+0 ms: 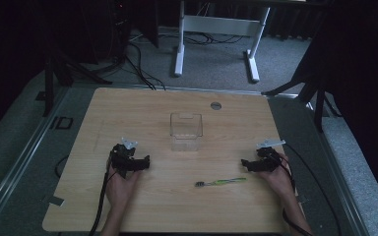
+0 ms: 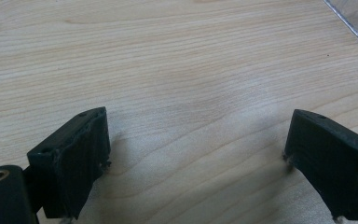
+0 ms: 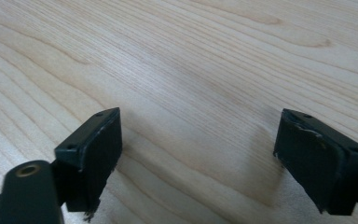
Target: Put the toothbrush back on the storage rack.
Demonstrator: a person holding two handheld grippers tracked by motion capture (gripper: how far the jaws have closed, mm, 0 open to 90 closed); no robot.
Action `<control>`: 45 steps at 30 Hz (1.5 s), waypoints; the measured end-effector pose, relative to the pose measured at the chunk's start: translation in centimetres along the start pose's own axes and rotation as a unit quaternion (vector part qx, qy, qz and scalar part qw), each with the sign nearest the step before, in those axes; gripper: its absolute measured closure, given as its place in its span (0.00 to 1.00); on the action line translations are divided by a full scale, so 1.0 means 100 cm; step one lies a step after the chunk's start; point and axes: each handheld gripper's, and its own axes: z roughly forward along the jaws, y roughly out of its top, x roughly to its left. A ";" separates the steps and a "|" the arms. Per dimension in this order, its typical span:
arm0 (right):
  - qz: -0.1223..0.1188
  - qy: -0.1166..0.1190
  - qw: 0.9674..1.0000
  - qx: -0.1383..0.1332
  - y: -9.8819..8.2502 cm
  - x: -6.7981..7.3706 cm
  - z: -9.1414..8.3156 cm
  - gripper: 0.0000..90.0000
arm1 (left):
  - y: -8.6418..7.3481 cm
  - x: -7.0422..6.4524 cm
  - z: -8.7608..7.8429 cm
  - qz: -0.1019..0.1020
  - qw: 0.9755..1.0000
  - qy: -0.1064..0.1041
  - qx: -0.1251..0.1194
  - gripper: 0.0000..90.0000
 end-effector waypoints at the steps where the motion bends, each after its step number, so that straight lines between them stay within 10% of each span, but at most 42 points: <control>1: 0.000 0.000 1.000 0.002 0.001 -0.001 0.000 0.20 | 0.000 0.000 0.000 -0.001 1.000 0.001 0.000 0.08; 22: -0.023 0.018 0.999 0.015 0.003 -0.001 -0.014 0.38 | -0.003 -0.003 -0.003 -0.011 1.000 0.010 0.001 0.08; 45: -0.136 0.026 0.990 0.027 0.035 0.030 -0.050 0.47 | -0.003 -0.003 -0.003 -0.011 1.000 0.011 0.002 0.08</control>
